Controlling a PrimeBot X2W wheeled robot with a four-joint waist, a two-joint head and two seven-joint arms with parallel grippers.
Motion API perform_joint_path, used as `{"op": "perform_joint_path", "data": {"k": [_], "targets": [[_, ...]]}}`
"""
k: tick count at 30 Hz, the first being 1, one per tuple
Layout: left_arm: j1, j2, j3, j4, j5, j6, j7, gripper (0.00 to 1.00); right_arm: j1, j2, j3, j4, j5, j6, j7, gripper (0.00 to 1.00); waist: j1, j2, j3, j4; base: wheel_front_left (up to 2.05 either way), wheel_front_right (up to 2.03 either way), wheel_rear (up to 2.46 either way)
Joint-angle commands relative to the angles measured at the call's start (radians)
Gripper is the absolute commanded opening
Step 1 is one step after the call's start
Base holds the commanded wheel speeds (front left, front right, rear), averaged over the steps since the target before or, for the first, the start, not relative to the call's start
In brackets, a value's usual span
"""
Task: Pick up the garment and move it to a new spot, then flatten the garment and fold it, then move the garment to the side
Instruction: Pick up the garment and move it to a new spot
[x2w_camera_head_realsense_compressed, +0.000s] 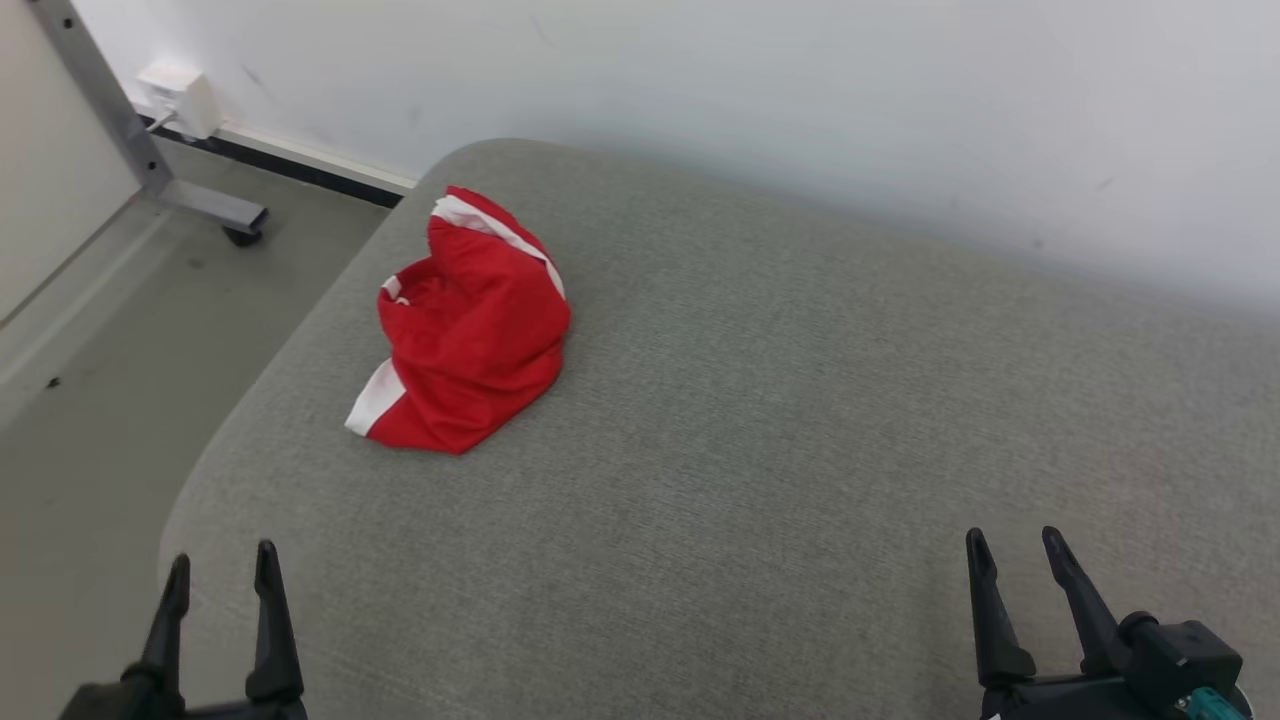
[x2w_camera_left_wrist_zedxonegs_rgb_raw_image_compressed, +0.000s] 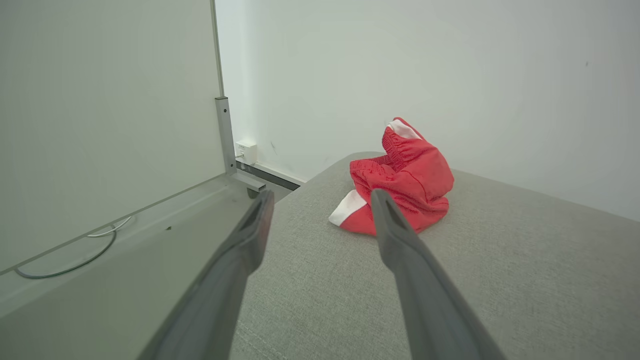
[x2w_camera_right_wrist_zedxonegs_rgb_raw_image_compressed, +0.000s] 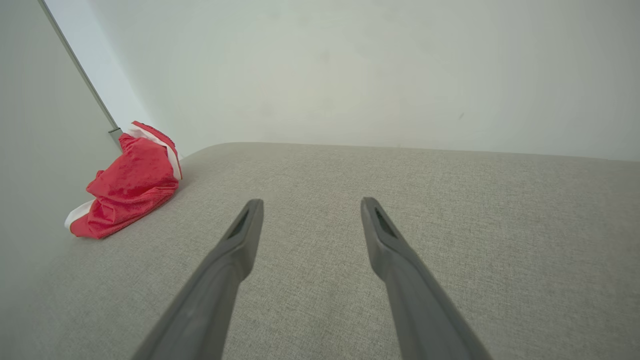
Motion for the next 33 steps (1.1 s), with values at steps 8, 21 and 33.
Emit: {"op": "perform_joint_path", "data": {"k": [8,21,33], "targets": [[-0.198,0.061,0.023,0.051,-0.041,0.002,-0.003,1.00,-0.041,-0.037,-0.021,-0.063,-0.025,-0.003,0.033,1.00,0.0000,0.0000,0.107,-0.128,0.00,0.00,0.00],[-0.660,0.218,0.062,0.250,-0.141,0.002,0.027,1.00,-0.116,-0.075,-0.101,-0.204,-0.066,-0.003,0.080,1.00,0.0000,0.0000,0.353,-0.307,0.00,0.00,0.00],[-0.840,0.338,-0.009,0.509,-0.213,0.002,0.206,1.00,-0.145,-0.075,-0.128,-0.258,-0.073,-0.003,0.085,1.00,0.0000,0.0000,0.435,-0.373,0.00,0.00,0.00]]}}
